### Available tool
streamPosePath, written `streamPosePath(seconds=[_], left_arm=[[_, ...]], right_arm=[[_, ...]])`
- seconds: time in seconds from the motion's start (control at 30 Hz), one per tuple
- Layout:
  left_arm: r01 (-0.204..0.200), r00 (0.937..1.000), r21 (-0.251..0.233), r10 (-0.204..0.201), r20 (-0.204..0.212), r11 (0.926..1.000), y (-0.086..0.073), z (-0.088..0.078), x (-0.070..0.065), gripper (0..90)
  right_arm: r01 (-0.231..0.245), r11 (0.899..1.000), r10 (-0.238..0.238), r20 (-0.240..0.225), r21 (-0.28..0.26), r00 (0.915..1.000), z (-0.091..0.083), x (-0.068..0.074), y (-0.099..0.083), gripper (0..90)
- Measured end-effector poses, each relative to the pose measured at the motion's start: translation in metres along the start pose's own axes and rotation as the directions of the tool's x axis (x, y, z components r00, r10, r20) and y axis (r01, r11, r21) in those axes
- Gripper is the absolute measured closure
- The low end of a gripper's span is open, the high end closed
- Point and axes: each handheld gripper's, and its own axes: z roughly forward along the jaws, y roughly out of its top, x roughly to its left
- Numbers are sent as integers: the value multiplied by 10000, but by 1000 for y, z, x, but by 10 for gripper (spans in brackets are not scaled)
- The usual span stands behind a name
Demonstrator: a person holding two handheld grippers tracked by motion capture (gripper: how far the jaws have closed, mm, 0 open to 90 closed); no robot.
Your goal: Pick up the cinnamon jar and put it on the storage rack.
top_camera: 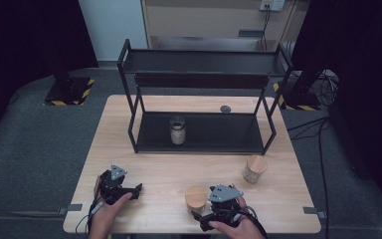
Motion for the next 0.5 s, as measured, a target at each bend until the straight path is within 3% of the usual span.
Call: streamPosePath(seconds=[0.5], left_arm=[[-3,10000,1,3,-2,10000,0,0,0,0]], right_arm=[[230,9997,-230,-64,-28,9997,19,5,5,104]])
